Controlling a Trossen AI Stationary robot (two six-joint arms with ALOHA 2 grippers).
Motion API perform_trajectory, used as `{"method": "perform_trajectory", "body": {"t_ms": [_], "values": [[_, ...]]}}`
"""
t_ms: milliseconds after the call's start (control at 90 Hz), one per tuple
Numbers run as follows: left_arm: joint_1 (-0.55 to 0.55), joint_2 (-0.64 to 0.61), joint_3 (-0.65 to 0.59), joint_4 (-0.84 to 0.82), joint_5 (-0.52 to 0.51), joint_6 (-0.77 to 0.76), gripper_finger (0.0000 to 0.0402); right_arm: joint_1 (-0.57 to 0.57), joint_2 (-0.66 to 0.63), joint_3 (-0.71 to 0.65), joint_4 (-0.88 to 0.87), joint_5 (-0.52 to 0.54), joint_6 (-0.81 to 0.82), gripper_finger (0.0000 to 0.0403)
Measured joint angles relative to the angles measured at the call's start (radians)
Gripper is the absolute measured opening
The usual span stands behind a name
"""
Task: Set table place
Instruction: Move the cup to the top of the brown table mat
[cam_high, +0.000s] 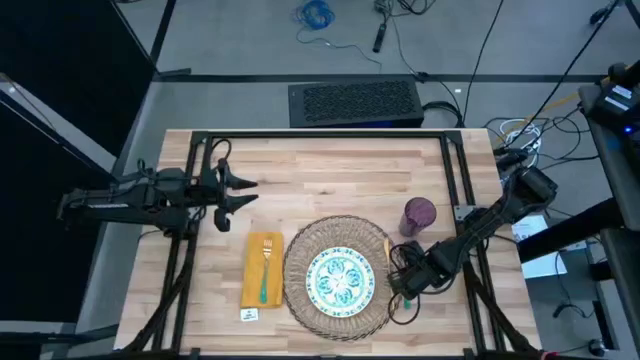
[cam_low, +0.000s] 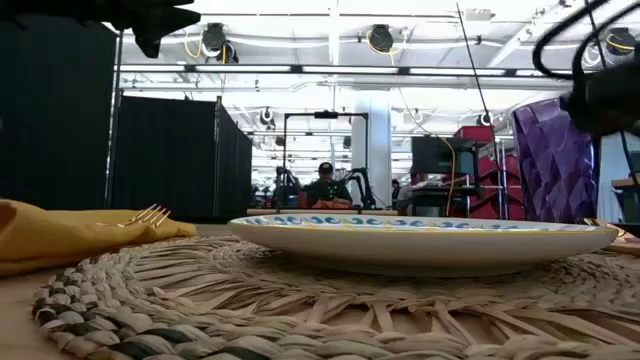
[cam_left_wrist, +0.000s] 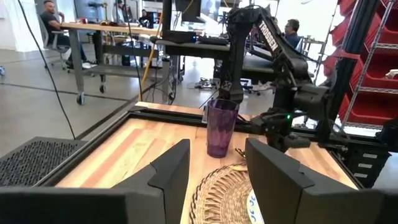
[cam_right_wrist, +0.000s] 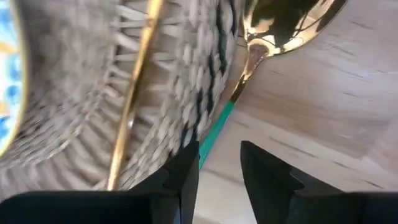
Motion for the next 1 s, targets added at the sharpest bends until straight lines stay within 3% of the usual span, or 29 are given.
{"method": "perform_trajectory", "body": {"t_ms": [356, 656, 1000], "values": [[0.0, 0.0, 0.0, 0.0, 0.0, -0.001, 0.0141, -0.002, -0.014, 0.285, -0.285, 0.064, -0.083, 0.0106], [0.0, 0.0, 0.0, 0.0, 0.015, -0.002, 0.0141, -0.003, -0.017, 0.614, -0.774, 0.287, 0.005, 0.0107], [0.0, 0.0, 0.0, 0.005, 0.022, -0.02, 0.0141, -0.183, -0.172, 0.537, -0.763, 0.315, -0.216, 0.018]]}}
